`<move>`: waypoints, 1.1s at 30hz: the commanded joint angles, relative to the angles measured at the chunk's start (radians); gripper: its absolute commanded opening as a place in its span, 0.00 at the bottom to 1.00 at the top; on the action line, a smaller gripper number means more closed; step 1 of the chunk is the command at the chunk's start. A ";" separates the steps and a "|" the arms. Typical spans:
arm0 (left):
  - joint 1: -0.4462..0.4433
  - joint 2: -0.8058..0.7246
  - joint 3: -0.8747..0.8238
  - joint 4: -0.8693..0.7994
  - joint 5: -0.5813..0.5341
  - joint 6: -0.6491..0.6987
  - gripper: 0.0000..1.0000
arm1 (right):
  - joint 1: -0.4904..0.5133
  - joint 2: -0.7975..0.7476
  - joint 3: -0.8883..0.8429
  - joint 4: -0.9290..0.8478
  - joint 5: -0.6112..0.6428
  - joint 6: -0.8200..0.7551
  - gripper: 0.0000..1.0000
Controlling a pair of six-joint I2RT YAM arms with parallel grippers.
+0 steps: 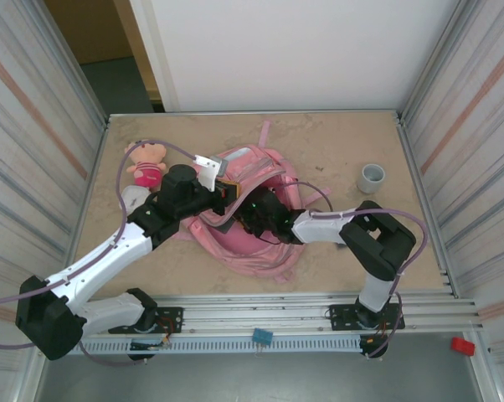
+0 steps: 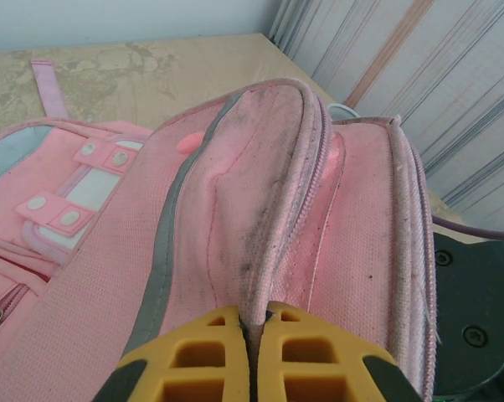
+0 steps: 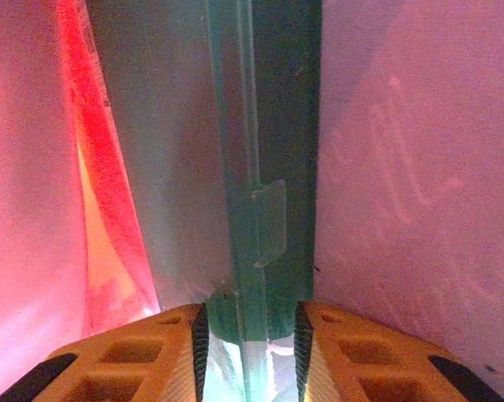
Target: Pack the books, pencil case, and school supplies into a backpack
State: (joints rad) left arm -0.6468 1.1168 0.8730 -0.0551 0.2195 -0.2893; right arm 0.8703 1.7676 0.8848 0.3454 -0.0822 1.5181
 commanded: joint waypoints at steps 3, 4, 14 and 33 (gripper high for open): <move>0.004 -0.031 0.043 0.143 0.010 0.009 0.00 | -0.004 -0.048 -0.033 0.041 -0.016 -0.030 0.43; 0.005 -0.031 0.043 0.137 0.004 0.013 0.00 | -0.003 -0.076 -0.059 0.046 -0.020 -0.039 0.46; 0.010 -0.020 0.036 0.063 -0.013 0.094 0.00 | -0.002 -0.538 -0.200 -0.298 0.072 -0.254 0.58; -0.117 0.170 -0.141 0.126 0.126 0.212 0.00 | -0.108 -1.006 -0.194 -0.635 -0.055 -1.351 0.66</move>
State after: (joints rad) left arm -0.7677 1.3041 0.7361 -0.0067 0.3183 -0.0887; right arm 0.7479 0.7570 0.6758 -0.2932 -0.0299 0.5652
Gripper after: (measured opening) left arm 0.066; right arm 0.654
